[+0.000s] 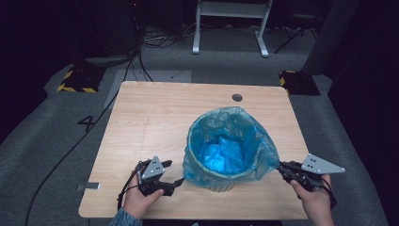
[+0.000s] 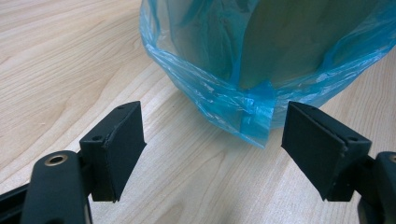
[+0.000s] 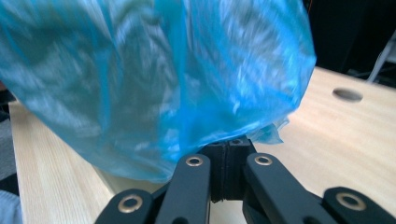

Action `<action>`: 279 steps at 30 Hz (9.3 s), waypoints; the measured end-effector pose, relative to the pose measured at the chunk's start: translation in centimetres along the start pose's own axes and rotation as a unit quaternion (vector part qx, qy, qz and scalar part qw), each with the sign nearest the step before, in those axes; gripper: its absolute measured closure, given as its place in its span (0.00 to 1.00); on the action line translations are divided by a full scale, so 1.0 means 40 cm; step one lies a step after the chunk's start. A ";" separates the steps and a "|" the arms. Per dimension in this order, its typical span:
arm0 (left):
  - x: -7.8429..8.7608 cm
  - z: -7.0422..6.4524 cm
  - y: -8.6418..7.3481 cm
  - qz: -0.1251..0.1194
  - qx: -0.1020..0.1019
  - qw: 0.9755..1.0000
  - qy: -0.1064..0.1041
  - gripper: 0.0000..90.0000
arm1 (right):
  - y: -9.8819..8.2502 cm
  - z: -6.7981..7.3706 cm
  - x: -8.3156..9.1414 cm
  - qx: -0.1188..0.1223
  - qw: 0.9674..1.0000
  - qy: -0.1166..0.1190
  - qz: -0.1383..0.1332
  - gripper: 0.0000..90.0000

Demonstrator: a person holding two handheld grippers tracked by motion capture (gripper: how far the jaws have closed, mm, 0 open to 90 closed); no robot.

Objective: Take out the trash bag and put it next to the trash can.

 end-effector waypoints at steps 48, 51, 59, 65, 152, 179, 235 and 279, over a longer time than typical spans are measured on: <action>-0.004 -0.021 0.032 -0.009 -0.015 1.000 -0.005 0.22 | 0.305 0.107 -0.107 0.092 0.995 0.039 -0.032 0.99; -0.017 -0.019 0.042 -0.013 -0.017 1.000 -0.008 0.21 | 0.306 0.106 -0.103 0.092 0.995 0.036 -0.032 0.99; -0.051 -0.022 0.056 -0.022 -0.020 0.999 -0.029 0.22 | 0.296 0.106 -0.096 0.094 0.995 0.028 -0.028 0.96; -0.068 -0.042 0.068 -0.026 -0.028 0.997 -0.066 0.53 | 0.290 0.107 -0.088 0.095 0.995 0.023 -0.024 0.96; 0.048 -0.164 0.574 -0.112 -0.129 0.982 -0.080 0.99 | 0.360 0.267 -0.317 0.130 0.982 0.112 0.081 0.74; 0.177 -0.109 0.494 -0.169 -0.093 0.981 -0.006 0.40 | 0.436 0.179 -0.286 0.058 0.995 0.082 -0.020 1.00; 0.178 0.046 0.081 -0.067 -0.006 0.996 0.067 0.39 | 0.764 -0.056 0.040 0.049 0.982 -0.073 -0.165 1.00; 0.194 0.069 -0.072 -0.019 0.055 0.993 0.101 0.36 | 0.322 -0.232 -0.210 -0.023 0.996 -0.089 0.020 0.94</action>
Point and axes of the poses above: each handheld gripper's, and its own axes: x roughly backward along the jaws, y roughly out of its top, z roughly to its left, the point moved 5 cm from there along -x, roughly forward along the jaws, and after that the axes turned 10 degrees about -y, right-handed, at the moved point
